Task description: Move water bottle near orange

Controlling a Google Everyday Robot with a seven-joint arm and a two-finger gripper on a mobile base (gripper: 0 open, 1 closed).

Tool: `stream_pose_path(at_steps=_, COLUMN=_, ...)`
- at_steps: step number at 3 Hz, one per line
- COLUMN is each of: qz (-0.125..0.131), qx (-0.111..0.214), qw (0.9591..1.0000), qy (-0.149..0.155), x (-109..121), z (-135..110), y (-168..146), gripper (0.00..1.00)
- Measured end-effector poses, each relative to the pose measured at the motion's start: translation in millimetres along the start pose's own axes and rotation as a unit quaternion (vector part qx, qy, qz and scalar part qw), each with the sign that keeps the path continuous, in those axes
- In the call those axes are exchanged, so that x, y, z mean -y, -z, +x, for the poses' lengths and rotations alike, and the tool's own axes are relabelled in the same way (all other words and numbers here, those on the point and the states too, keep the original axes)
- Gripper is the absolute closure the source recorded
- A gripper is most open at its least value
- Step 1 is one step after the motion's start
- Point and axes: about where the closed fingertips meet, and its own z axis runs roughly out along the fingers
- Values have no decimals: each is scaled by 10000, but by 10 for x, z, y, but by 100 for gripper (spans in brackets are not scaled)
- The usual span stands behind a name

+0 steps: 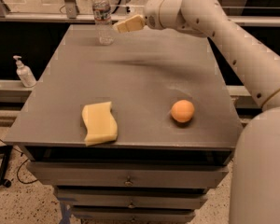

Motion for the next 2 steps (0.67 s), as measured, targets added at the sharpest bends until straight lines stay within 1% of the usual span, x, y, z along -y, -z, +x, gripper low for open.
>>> stream_pose_path(at_steps=1, qz=-92, qx=122, qw=9999, qy=-32, x=73, z=-4, y=-314, gripper=0)
stream_pose_path(at_steps=2, qz=-276, qx=275, qw=9992, qy=-86, x=46, z=-49, y=-614, gripper=0)
